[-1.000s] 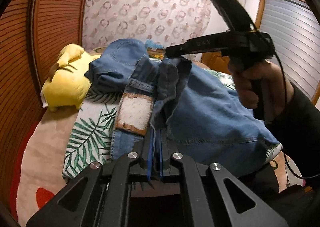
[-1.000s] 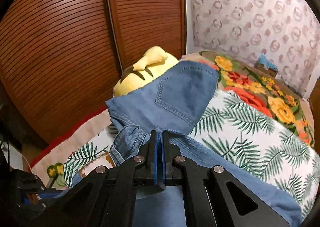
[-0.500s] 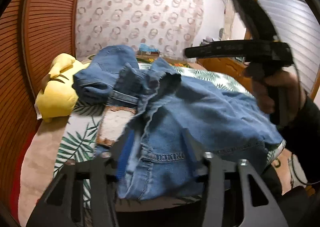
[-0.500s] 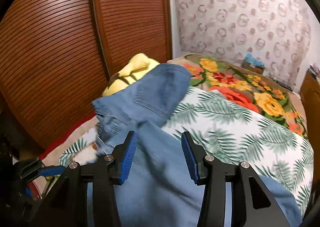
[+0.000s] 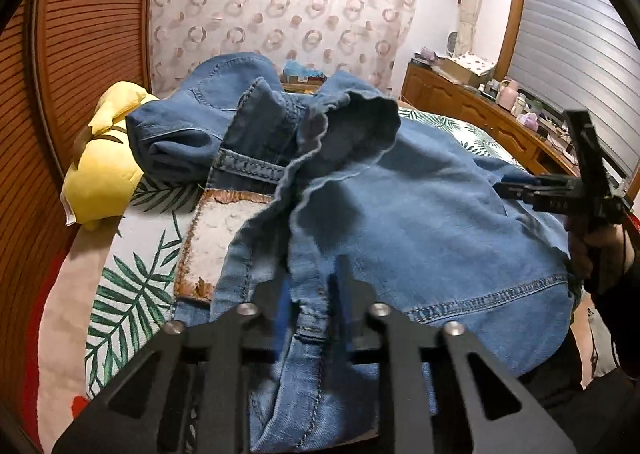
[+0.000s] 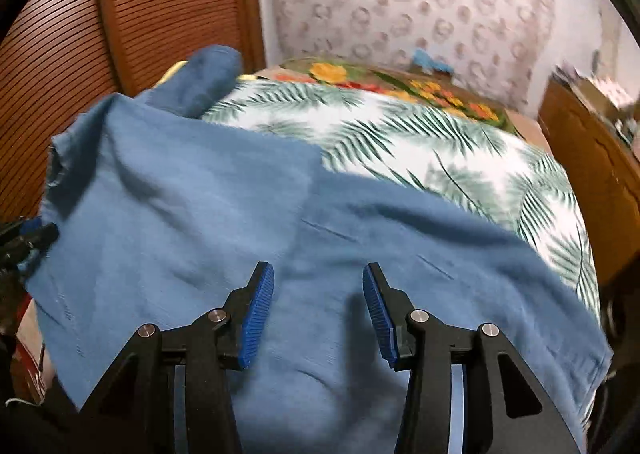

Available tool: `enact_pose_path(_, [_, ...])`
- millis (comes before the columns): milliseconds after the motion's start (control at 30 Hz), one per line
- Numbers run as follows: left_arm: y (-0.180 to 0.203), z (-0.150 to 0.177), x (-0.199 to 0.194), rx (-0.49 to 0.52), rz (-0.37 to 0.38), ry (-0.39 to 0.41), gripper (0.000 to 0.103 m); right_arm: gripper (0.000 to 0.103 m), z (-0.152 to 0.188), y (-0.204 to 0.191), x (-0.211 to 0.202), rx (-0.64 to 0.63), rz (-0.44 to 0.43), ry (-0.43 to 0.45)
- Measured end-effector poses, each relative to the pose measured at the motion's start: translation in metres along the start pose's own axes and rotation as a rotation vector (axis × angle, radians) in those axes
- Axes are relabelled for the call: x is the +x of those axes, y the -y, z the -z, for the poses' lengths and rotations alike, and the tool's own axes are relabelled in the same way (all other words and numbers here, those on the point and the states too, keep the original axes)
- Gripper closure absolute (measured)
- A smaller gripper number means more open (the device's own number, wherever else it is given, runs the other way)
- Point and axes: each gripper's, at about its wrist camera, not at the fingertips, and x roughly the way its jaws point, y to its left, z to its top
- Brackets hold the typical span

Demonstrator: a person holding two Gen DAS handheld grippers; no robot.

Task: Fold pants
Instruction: 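Lay the folded leg down and open the left tool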

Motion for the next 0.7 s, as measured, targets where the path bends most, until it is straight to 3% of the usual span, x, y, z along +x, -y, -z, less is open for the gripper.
enact_pose_path(233, [0.0,-0.005,-0.018,0.0,-0.019,0.054,0.093,0.055,0.013,0.0,0.004,-0.003,0.046,-0.01])
enact_pose_path(600, [-0.005,-0.003,-0.032,-0.012,-0.04,0.034,0.093,0.055,0.014,0.003,0.007,-0.002,0.06,-0.005])
enact_pose_path(700, [-0.004,-0.008,-0.031,-0.019,-0.058,0.032,0.086,0.055,0.015,0.002,0.007,-0.007,0.068,-0.003])
